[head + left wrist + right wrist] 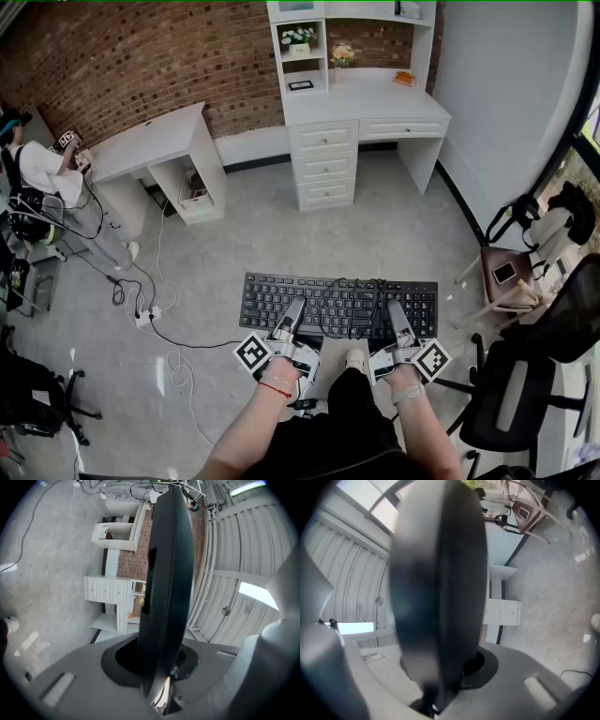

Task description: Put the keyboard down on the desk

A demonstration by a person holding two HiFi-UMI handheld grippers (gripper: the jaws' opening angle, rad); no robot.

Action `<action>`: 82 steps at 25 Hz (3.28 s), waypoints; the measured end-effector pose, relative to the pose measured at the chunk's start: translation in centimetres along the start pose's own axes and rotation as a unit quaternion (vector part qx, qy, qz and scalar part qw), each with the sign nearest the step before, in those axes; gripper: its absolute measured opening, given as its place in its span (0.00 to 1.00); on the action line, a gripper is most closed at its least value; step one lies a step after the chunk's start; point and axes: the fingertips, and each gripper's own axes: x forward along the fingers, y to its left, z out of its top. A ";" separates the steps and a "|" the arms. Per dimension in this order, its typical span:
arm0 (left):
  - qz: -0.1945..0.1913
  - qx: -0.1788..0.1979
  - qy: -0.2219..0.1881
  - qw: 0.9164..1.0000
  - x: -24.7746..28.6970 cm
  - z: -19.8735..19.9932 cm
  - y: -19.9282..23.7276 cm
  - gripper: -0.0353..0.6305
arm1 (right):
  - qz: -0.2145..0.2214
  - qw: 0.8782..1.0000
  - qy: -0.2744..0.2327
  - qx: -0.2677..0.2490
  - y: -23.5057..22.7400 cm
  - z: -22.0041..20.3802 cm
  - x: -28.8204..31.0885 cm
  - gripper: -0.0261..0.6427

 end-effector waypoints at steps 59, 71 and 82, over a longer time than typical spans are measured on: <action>0.072 -0.025 -0.037 0.996 45.2 10.5 13.5 0.17 | -0.074 0.996 0.017 0.053 -15.9 23.7 39.9 0.17; 0.082 -0.040 -0.043 0.995 54.7 16.9 16.4 0.17 | -0.088 0.995 0.024 0.050 -19.4 25.6 51.2 0.17; 0.091 -0.030 -0.023 0.995 61.7 20.0 16.8 0.17 | -0.087 0.994 0.021 0.054 -20.4 27.8 58.2 0.17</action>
